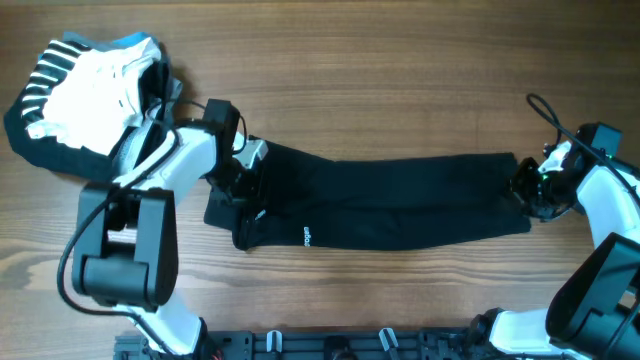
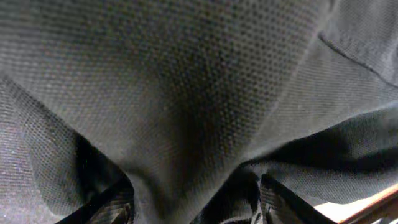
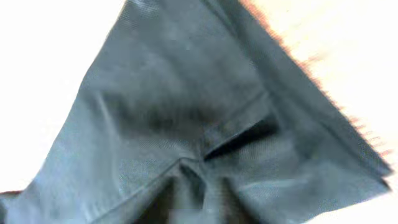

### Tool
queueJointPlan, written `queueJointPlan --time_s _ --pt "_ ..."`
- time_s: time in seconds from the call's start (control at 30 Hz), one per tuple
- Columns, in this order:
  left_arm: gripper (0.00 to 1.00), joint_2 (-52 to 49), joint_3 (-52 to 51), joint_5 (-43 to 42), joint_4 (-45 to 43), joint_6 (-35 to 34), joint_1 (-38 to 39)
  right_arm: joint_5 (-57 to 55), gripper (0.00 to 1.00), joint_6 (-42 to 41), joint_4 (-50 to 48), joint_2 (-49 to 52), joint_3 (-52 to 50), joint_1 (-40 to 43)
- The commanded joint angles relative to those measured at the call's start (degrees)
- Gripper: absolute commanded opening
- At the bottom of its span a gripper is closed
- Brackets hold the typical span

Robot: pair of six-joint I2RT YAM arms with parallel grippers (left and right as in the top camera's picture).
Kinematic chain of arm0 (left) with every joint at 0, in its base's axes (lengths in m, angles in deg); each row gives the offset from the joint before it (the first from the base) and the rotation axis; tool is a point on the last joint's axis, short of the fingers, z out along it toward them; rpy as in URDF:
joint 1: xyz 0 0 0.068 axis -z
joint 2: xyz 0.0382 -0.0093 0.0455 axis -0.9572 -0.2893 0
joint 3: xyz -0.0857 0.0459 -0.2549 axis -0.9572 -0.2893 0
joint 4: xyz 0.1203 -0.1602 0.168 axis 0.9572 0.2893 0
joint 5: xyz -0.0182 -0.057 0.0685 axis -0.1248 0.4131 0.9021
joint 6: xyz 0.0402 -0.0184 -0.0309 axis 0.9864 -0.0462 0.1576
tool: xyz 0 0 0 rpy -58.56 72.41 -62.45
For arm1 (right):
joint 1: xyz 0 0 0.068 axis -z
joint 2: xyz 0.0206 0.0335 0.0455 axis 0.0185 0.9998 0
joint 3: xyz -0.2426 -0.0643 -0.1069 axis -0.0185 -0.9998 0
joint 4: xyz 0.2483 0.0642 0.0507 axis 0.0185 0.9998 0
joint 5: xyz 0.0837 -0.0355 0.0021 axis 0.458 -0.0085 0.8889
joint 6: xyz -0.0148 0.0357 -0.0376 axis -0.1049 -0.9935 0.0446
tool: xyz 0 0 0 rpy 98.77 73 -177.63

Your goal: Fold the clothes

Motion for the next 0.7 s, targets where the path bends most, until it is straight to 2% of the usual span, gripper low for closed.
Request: queueJointPlan --time_s 0.0,0.03,0.07,0.1,0.13,0.2,0.27,0.33,0.37,0.4,0.5,0.67 --pt "0.58 -0.5 -3.3 -0.5 -1.6 0.3 0.2 -9.5 0.36 0.1 0.7 -1.0 1.1 0.3" --pt "0.57 -0.5 -3.3 -0.5 -1.6 0.3 0.2 -11.6 0.36 0.1 0.4 -1.0 1.0 0.3" --pt "0.56 -0.5 -3.3 -0.5 -1.6 0.3 0.2 -12.6 0.4 0.1 -0.5 -0.9 1.0 0.5" --pt "0.54 -0.5 -3.3 -0.5 -1.3 0.3 0.2 -12.3 0.5 0.1 -1.6 -0.8 1.0 0.8" --pt "0.53 -0.5 -3.2 -0.5 -1.0 0.3 0.2 -12.3 0.65 0.1 -2.8 -0.5 1.0 1.2" --pt "0.52 -0.5 -2.4 -0.5 0.0 0.3 -0.1 -12.3 0.75 0.3 -5.2 0.5 1.0 1.6" --pt "0.53 -0.4 -0.4 -0.5 2.1 0.3 -0.8 -11.9 0.78 2.0 -6.5 1.8 0.9 1.7" --pt "0.8 -0.2 3.1 -0.5 5.2 0.3 -1.7 -10.8 0.79 3.6 -6.7 3.7 0.9 1.7" --pt "0.88 0.0 5.9 -0.5 7.6 0.3 -2.3 -10.5 0.8 3.9 -6.3 5.4 0.9 1.7" --pt "0.91 0.4 8.9 -0.5 9.7 0.3 -2.9 -9.2 0.8 5.2 -5.9 7.0 0.9 1.7" --pt "0.95 1.4 15.3 -0.5 12.9 0.5 -3.8 -5.7 0.8 7.8 -4.0 11.3 0.9 1.7" --pt "0.98 2.0 21.1 -0.5 13.7 0.5 -4.2 10.8 0.45 18.2 -2.6 15.4 0.6 1.6"
